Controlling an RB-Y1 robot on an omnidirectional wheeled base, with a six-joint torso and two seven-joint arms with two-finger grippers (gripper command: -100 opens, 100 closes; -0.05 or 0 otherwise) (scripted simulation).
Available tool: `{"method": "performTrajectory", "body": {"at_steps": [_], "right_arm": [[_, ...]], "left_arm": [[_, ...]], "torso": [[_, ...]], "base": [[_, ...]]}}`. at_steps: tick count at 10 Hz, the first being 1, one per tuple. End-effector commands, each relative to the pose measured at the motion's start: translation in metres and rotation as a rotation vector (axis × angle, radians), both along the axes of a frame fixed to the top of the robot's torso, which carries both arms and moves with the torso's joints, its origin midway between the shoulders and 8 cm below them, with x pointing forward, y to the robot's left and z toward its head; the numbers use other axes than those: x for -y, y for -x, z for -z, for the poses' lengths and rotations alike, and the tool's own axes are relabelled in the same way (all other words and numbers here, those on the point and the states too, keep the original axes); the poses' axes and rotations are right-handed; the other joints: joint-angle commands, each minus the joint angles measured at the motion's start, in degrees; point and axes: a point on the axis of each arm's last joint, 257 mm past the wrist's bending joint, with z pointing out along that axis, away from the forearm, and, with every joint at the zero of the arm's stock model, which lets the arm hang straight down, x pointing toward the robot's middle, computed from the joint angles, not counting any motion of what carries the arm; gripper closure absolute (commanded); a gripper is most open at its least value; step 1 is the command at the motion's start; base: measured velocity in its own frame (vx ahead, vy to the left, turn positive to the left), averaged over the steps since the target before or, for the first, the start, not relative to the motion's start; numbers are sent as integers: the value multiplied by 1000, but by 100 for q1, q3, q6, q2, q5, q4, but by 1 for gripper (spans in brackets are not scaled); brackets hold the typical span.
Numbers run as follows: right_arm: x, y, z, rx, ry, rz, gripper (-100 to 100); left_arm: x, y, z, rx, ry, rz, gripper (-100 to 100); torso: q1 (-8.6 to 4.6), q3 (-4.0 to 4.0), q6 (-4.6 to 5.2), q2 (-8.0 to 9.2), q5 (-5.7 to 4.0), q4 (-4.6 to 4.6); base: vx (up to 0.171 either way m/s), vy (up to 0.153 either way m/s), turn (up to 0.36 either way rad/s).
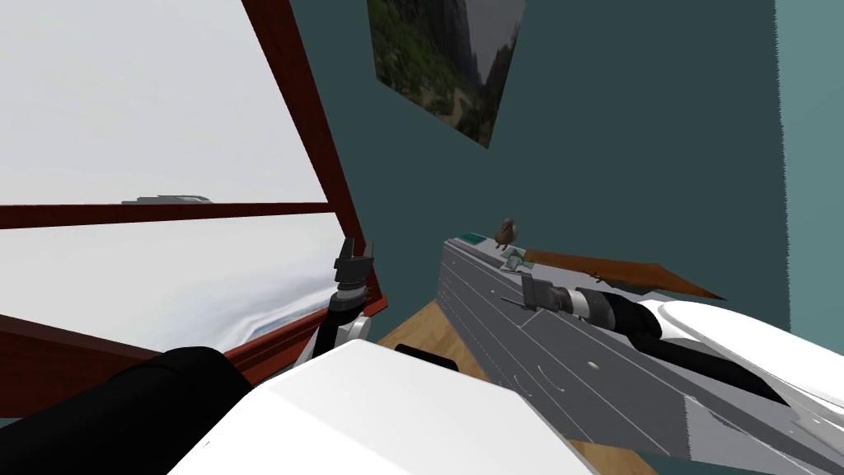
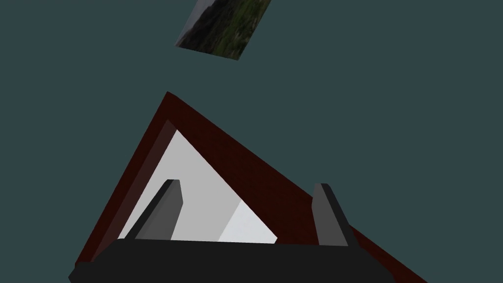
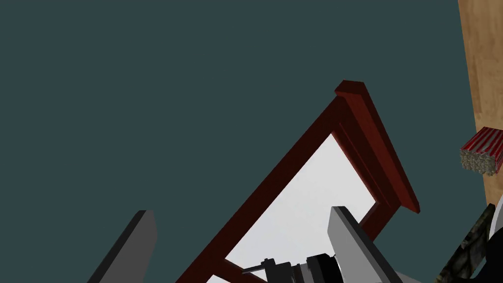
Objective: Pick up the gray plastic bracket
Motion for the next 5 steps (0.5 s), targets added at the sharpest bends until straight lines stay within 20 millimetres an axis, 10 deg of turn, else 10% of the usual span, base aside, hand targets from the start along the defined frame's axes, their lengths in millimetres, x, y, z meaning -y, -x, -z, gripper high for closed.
{"method": "performTrajectory", "body": {"at_steps": [1,5], "right_arm": [[10,-1,3,4,60,-6,-100],[66,-5,18,12,314,-23,-100]], "left_arm": [[0,0,0,0,0,0,0],[0,0,0,0,0,0,0]], "torso": [[0,0,0,0,0,0],[-2,-4,0,-7,-1,-2]], "base": [[34,3,57],[54,1,100]]}}
